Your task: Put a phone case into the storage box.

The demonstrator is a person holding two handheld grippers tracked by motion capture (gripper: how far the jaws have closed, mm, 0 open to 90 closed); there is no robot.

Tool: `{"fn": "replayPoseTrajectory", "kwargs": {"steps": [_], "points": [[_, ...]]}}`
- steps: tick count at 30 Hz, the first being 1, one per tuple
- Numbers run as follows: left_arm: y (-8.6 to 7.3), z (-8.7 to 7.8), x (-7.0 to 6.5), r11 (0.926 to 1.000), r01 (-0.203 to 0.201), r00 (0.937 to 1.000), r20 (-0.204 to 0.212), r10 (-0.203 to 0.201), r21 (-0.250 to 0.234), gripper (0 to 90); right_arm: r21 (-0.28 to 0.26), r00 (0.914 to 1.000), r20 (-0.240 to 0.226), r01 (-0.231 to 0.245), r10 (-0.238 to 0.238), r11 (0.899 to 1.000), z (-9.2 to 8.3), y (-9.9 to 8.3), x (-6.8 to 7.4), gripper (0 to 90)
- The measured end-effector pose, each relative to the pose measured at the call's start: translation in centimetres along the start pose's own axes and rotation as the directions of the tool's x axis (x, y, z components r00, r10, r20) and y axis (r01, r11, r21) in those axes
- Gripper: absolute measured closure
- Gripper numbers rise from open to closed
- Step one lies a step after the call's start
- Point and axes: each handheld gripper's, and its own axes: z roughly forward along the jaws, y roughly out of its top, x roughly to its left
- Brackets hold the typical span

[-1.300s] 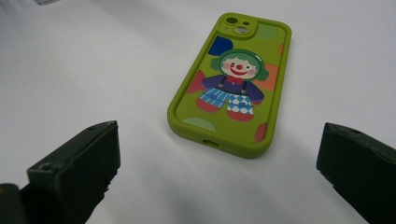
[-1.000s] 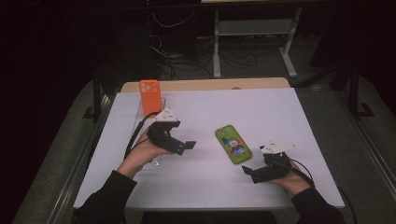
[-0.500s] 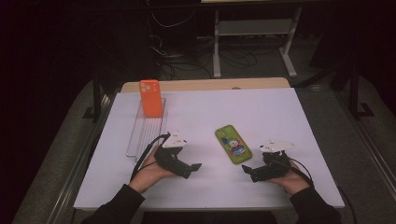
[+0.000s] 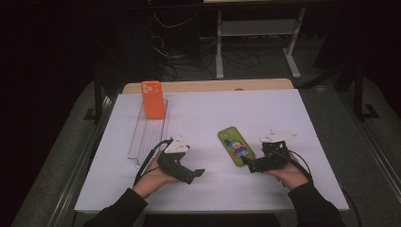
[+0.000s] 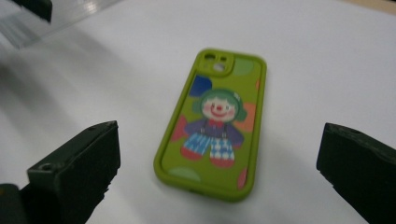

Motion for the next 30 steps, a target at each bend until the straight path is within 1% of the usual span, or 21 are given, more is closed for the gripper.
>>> {"fn": "replayPoseTrajectory", "kwargs": {"steps": [2,4,6,7,10,11,12,14,19,20,21,22,24,26,27,28,30], "points": [[0.0,0.0,0.0,1.0,-0.002,1.0,0.0,0.002,-0.002,0.0,-0.017,1.0,0.004,-0.001,0.001,1.0,-0.1,0.7,0.0,0.0],[0.0,0.0,0.0,1.0,0.005,1.0,0.0,-0.005,-0.007,0.0,-0.03,1.0,0.005,-0.003,0.003,1.0,-0.1,1.4,0.0,0.0],[0.0,-0.1,0.1,0.9997,0.014,0.9999,0.005,-0.014,-0.022,0.0,-0.034,1.0,0.005,-0.005,0.005,0.999,0.0,2.1,0.0,0.0],[0.1,-0.1,0.2,0.9998,0.009,0.9999,0.008,-0.008,-0.017,0.0,-0.033,1.0,0.006,-0.004,0.004,0.999,0.0,2.5,-0.1,0.0],[0.1,-0.2,0.2,0.9999,0.01,0.9999,0.008,-0.01,-0.013,0.0,-0.035,0.9998,0.011,-0.015,0.015,0.999,0.1,3.4,-0.2,0.0],[0.1,-0.1,0.2,0.9997,0.013,0.9998,0.012,-0.013,-0.021,0.0,-0.036,0.9998,0.013,-0.015,0.016,0.999,0.2,3.6,-0.3,0.0],[0.1,-0.1,0.3,0.9999,-0.001,1.0,0.009,0.001,-0.01,0.0,-0.036,0.9998,0.012,-0.014,0.015,0.999,0.2,3.9,-0.4,0.0],[0.1,-0.1,0.2,1.0,0.001,1.0,0.01,-0.001,-0.008,0.0,-0.04,0.9997,0.014,-0.022,0.022,0.999,0.4,4.4,-0.5,0.0],[0.1,-0.2,0.3,0.9999,0.01,0.9998,0.016,-0.01,-0.014,0.0,-0.023,0.9997,0.01,-0.023,0.024,0.999,1.2,5.6,-0.7,0.0],[0.1,-0.2,0.3,0.9998,0.013,0.9998,0.016,-0.013,-0.015,0.0,-0.026,0.9996,0.008,-0.028,0.028,0.999,1.4,5.8,-0.7,0.0],[0.1,-0.1,0.3,0.9995,0.022,0.9996,0.018,-0.022,-0.022,0.0,-0.023,0.9997,0.014,-0.017,0.018,1.0,1.5,6.0,-0.8,0.0],[0.1,-0.2,0.3,0.9994,0.027,0.9994,0.021,-0.027,-0.023,0.0,-0.023,0.9996,0.014,-0.023,0.023,0.999,1.7,6.3,-0.8,0.0],[0.1,-0.2,0.3,0.9994,0.026,0.9994,0.022,-0.026,-0.022,0.0,-0.022,0.9996,0.016,-0.022,0.022,1.0,2.0,6.7,-0.9,0.0],[0.1,-0.1,0.3,0.9993,0.029,0.9994,0.021,-0.028,-0.025,0.0,-0.021,0.9994,0.015,-0.03,0.03,0.999,2.2,7.0,-0.8,0.0],[0.1,-0.1,0.2,0.9989,0.037,0.9991,0.02,-0.036,-0.03,0.0,-0.019,0.9995,0.017,-0.026,0.027,0.999,2.4,7.1,-0.8,0.0],[0.1,-0.1,0.2,0.9992,0.032,0.9994,0.018,-0.031,-0.026,0.0,-0.015,0.9994,0.013,-0.032,0.032,0.999,2.5,7.2,-0.7,0.0],[0.1,-0.1,0.2,0.9991,0.032,0.9993,0.018,-0.032,-0.028,0.0,-0.015,0.9996,0.015,-0.022,0.022,1.0,2.9,7.4,-0.6,0.0]]}}
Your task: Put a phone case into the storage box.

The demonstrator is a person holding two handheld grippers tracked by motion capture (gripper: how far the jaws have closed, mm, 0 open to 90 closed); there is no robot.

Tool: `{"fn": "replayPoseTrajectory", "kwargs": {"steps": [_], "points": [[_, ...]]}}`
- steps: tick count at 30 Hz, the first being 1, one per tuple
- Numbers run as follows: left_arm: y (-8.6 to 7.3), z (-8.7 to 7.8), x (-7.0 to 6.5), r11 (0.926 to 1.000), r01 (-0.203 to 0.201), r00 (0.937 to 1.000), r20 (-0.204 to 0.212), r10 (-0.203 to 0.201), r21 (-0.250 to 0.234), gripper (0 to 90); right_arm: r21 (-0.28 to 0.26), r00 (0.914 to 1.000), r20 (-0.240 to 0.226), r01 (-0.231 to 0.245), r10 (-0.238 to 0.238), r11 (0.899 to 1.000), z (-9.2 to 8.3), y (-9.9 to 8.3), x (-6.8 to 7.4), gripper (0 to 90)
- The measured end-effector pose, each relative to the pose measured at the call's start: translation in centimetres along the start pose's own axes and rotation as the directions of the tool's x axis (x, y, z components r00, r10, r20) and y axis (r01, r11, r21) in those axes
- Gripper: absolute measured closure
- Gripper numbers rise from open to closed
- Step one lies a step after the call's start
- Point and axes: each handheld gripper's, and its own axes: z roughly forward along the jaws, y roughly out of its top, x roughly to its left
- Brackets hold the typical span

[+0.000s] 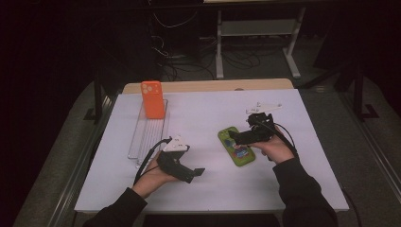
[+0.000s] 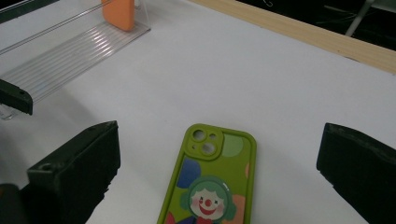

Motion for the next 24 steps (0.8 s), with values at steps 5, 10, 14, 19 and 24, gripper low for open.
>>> {"fn": "replayPoseTrajectory", "kwargs": {"steps": [5,10,14,19,24], "points": [[0.0,-0.1,0.1,0.9999,-0.012,0.9999,-0.001,0.012,0.011,0.0,0.014,0.9999,0.01,-0.01,0.01,1.0,0.5,0.1,0.4,0.0],[0.0,-0.1,0.2,0.9995,-0.023,0.9997,0.0,0.023,0.022,0.0,0.039,0.9995,0.023,-0.021,0.02,0.999,0.9,-0.1,0.4,0.0],[0.0,-0.1,0.2,0.9996,-0.02,0.9998,0.0,0.02,0.018,0.0,0.069,0.9991,0.038,-0.023,0.02,0.997,1.2,-0.3,0.4,0.0],[0.0,-0.1,0.1,0.9998,-0.009,1.0,0.001,0.009,0.018,0.0,0.102,0.9986,0.044,-0.034,0.029,0.994,1.7,-0.7,0.4,0.0],[0.0,-0.1,0.1,0.9996,-0.02,0.9998,0.001,0.02,0.019,0.0,0.127,0.9977,0.053,-0.049,0.042,0.991,2.2,-1.2,0.5,0.0]]}}
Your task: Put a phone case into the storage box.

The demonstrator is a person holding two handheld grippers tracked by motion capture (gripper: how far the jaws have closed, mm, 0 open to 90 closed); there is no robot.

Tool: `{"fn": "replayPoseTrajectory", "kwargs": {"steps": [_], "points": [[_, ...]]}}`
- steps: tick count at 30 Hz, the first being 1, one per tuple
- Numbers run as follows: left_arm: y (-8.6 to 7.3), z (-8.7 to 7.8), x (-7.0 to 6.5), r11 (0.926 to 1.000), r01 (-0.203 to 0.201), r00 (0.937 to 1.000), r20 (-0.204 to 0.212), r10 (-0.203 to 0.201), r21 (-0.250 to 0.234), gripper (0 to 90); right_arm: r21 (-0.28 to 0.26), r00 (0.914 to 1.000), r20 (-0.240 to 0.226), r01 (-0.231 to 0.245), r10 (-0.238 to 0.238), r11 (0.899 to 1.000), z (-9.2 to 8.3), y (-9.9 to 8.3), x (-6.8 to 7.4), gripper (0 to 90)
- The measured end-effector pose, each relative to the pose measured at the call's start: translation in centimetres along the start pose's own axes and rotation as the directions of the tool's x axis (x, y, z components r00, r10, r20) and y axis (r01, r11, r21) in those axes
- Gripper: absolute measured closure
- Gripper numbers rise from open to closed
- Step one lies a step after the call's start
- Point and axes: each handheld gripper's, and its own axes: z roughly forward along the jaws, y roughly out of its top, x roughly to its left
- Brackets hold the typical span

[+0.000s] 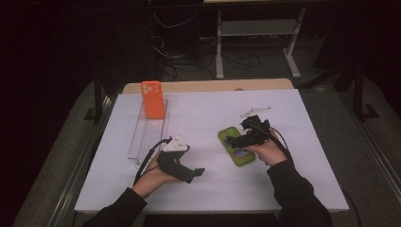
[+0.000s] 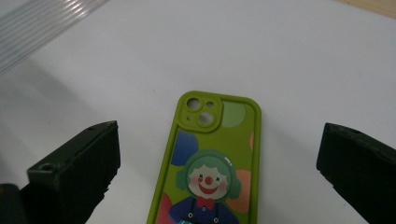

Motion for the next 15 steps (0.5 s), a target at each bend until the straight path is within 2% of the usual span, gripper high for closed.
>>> {"fn": "replayPoseTrajectory", "kwargs": {"steps": [1,15], "points": [[0.0,0.0,-0.1,0.9999,0.017,0.9999,0.0,-0.017,-0.001,0.0,0.006,1.0,-0.001,0.002,-0.002,1.0,0.1,-0.1,0.0,0.0],[0.0,0.0,-0.1,0.9998,0.018,0.9998,0.0,-0.018,-0.002,0.0,0.094,0.9998,0.016,0.007,-0.009,0.996,1.7,-1.5,0.3,0.0]]}}
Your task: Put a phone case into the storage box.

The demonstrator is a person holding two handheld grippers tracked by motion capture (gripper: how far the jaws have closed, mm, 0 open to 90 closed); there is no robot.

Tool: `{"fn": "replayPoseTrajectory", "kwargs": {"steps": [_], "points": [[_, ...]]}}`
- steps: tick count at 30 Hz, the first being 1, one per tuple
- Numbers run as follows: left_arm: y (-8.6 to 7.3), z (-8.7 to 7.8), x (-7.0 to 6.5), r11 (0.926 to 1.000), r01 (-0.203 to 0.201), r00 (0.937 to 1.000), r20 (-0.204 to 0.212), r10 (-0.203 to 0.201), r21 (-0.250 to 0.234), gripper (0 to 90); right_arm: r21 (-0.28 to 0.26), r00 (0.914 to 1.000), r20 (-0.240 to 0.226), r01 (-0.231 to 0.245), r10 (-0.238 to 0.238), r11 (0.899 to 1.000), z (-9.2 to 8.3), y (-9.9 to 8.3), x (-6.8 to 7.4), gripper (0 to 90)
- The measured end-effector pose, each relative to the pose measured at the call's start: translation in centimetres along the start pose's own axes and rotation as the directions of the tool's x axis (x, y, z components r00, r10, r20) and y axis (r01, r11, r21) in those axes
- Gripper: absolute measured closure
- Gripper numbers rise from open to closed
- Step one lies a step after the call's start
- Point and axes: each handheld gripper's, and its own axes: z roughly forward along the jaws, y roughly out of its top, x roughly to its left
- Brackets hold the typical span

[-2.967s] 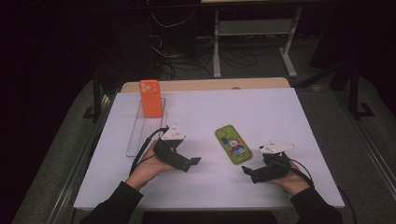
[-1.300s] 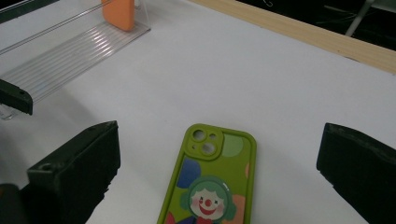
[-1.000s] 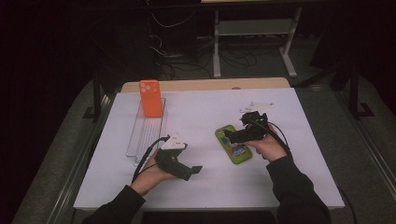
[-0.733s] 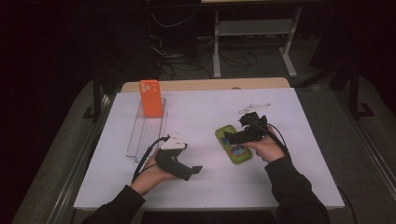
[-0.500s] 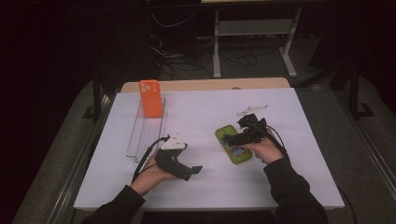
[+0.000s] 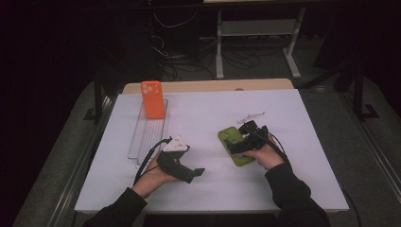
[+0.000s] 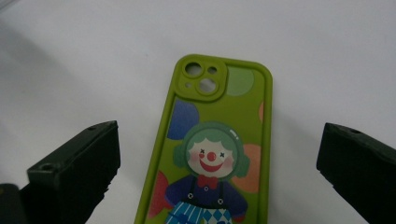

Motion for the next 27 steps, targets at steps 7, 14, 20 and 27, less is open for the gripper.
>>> {"fn": "replayPoseTrajectory", "kwargs": {"steps": [7,14,20,27], "points": [[0.0,0.0,0.0,1.0,-0.002,1.0,0.0,0.002,0.004,0.0,0.041,1.0,0.005,-0.002,0.002,0.999,0.6,-0.6,0.1,0.0],[0.0,0.0,0.0,1.0,-0.003,1.0,-0.001,0.003,0.006,0.0,0.1,0.9998,0.013,0.013,-0.014,0.995,1.4,-1.2,0.4,0.0],[0.1,0.0,0.1,0.9999,-0.016,0.9999,-0.002,0.016,0.003,0.0,0.15,0.9994,0.02,0.025,-0.029,0.988,1.9,-1.6,0.7,0.0],[0.0,0.1,0.1,0.9999,-0.01,0.9999,-0.001,0.01,0.002,0.0,0.19,0.9977,0.033,0.051,-0.058,0.981,2.5,-1.8,1.0,0.0]]}}
